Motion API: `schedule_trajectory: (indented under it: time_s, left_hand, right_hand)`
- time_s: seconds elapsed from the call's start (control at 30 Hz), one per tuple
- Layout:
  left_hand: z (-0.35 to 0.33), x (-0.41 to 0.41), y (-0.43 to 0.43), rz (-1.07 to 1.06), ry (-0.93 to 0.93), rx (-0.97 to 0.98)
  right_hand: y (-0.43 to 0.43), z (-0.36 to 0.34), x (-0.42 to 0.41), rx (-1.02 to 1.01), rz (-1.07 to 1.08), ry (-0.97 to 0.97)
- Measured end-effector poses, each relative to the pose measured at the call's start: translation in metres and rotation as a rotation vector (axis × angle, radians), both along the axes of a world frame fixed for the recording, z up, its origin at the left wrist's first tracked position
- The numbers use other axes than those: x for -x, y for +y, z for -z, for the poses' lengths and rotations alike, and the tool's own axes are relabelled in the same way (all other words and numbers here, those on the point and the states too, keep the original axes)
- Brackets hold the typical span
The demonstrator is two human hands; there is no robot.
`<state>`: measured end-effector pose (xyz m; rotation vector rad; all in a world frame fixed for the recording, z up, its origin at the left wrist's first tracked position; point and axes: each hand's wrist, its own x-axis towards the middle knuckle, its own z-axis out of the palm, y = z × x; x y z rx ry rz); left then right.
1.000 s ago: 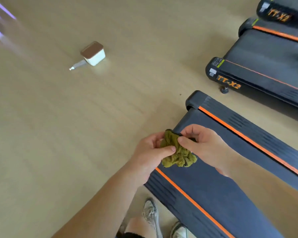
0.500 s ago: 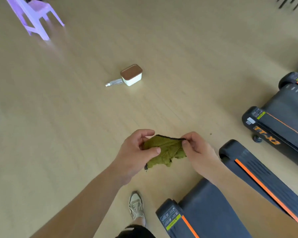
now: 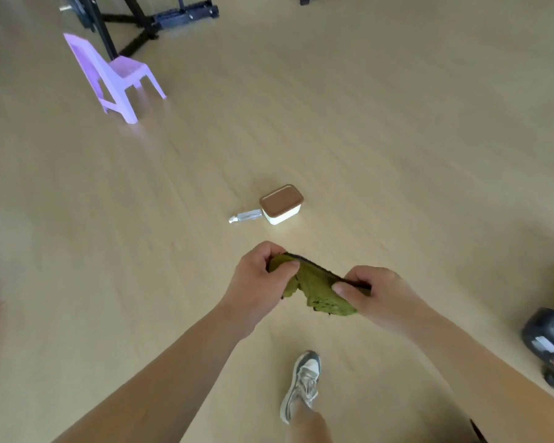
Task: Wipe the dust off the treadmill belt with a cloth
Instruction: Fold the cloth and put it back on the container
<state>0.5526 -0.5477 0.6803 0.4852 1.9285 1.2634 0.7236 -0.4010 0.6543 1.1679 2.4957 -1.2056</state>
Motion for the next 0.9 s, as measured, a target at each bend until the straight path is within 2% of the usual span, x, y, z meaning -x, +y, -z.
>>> schedule_trajectory:
  time_s: [0.13,0.23,0.33,0.5,0.6,0.67,0.83,0.9]
  left_hand:
    - [0.016,0.072,0.078,-0.095,0.02,0.043]
    - [0.023,0.128,0.13,-0.098,0.006,0.072]
    - [0.026,0.189,0.17,-0.156,0.019,0.089]
    - [0.066,0.305,0.251,-0.153,0.037,0.156]
    - [0.116,0.368,0.306,-0.128,0.062,0.208]
    - [0.157,0.405,0.344,-0.106,0.068,0.211]
    - [0.29,0.457,0.415,-0.099,0.07,0.262]
    - [0.354,0.466,0.435,-0.135,0.032,0.278]
  right_hand:
    - [0.093,0.02,0.083,0.015,-0.153,-0.195]
    - [0.154,0.032,0.145,0.006,-0.085,-0.257]
    - [0.205,0.039,0.206,0.079,0.058,-0.225]
    - [0.29,0.074,0.317,0.252,0.475,0.017]
    - [0.337,0.123,0.385,0.336,0.677,0.118]
    - [0.369,0.166,0.425,0.347,0.723,0.201]
    - [0.438,0.308,0.478,0.163,0.593,0.234]
    - [0.461,0.373,0.486,0.02,0.503,0.167]
